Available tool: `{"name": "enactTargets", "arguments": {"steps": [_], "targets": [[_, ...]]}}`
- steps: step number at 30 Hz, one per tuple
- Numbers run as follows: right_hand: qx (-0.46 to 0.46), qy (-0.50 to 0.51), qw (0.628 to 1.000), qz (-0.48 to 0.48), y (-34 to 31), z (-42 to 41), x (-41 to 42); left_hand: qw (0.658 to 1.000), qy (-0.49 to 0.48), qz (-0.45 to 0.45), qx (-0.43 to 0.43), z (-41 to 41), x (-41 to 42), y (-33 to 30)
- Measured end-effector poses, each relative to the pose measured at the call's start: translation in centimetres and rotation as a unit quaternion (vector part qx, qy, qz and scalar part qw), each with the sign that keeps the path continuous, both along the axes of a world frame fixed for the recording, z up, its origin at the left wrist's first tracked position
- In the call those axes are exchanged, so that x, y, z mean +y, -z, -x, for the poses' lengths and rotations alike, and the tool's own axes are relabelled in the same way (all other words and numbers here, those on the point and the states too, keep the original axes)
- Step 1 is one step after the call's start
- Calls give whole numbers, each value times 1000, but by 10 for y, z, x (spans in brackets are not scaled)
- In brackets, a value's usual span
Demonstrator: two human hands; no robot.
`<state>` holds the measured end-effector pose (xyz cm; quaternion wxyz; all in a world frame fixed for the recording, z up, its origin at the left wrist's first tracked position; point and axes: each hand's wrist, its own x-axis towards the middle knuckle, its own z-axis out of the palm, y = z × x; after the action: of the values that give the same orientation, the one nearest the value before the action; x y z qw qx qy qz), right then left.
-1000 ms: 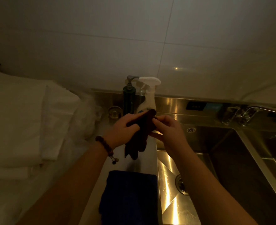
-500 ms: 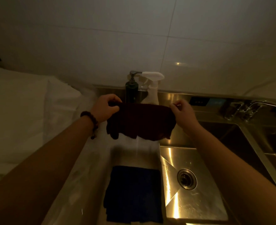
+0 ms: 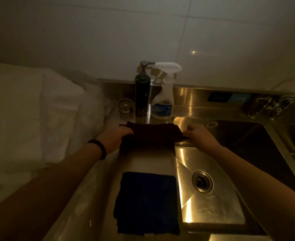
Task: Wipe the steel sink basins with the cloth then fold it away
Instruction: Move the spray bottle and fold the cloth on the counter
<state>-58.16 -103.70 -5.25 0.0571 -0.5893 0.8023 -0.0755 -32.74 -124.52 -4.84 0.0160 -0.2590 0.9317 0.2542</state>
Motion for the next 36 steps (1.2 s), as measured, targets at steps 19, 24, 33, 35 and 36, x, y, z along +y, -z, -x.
{"name": "enactTargets", "arguments": {"steps": [19,24,33,35,36], "targets": [[-82,-2,995,57,60,-67,-34,994,29,86,-57,43,36,53],[-50,-11,995,-86,85,-64,-39,983,-2,107,-152,44,36,87],[-184,225,949,118,92,-41,-33,986,-43,155,-43,53,18,84],[-200,234,946,101,88,-32,-36,987,-28,143,-62,57,9,83],[-211,242,942,94,86,-30,-39,987,-31,146,-60,59,6,82]]}}
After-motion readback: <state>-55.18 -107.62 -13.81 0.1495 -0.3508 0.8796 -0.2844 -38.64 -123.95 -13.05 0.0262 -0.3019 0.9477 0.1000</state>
